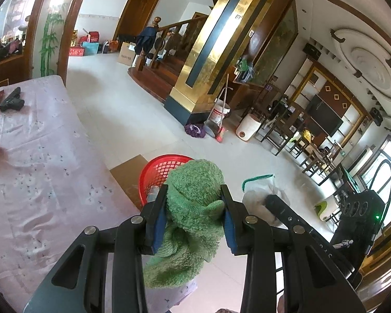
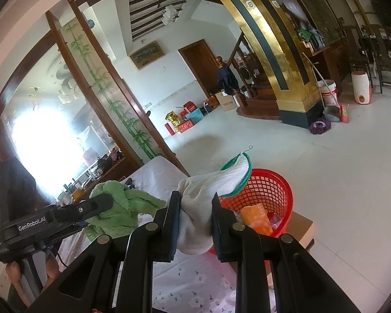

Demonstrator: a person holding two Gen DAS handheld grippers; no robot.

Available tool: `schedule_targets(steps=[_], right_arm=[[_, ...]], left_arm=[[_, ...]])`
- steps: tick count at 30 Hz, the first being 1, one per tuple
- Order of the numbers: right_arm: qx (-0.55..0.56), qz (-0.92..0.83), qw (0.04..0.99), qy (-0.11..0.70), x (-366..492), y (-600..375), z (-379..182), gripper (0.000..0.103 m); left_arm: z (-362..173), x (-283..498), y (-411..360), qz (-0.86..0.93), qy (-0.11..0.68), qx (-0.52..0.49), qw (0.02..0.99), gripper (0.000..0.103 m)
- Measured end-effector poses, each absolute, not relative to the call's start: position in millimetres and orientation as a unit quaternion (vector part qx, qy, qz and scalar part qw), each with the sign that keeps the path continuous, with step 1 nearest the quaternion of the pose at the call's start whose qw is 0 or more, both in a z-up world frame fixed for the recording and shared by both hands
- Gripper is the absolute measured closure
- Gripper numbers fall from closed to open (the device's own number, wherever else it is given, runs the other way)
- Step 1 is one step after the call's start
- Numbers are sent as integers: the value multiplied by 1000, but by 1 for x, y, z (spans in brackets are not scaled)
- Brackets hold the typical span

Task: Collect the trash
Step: 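Carry the green cloth and white cloth bag toward the red basket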

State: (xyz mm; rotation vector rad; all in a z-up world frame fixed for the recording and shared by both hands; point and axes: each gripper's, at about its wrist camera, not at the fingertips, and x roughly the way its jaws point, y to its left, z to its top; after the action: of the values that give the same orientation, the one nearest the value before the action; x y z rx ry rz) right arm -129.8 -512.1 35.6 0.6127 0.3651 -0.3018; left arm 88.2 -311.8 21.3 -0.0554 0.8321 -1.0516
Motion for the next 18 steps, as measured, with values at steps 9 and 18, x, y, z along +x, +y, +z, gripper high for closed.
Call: schedule_targets(steps=[9,18], right_arm=[[305,-153,923,181,-123,-526,30,81],[321,-155,912,205,-102,-539,7,81]], left_arm=[[9,100,-335,-498,395,-27,772,67],[-17,125,-372,-505,425,-40,750,67]])
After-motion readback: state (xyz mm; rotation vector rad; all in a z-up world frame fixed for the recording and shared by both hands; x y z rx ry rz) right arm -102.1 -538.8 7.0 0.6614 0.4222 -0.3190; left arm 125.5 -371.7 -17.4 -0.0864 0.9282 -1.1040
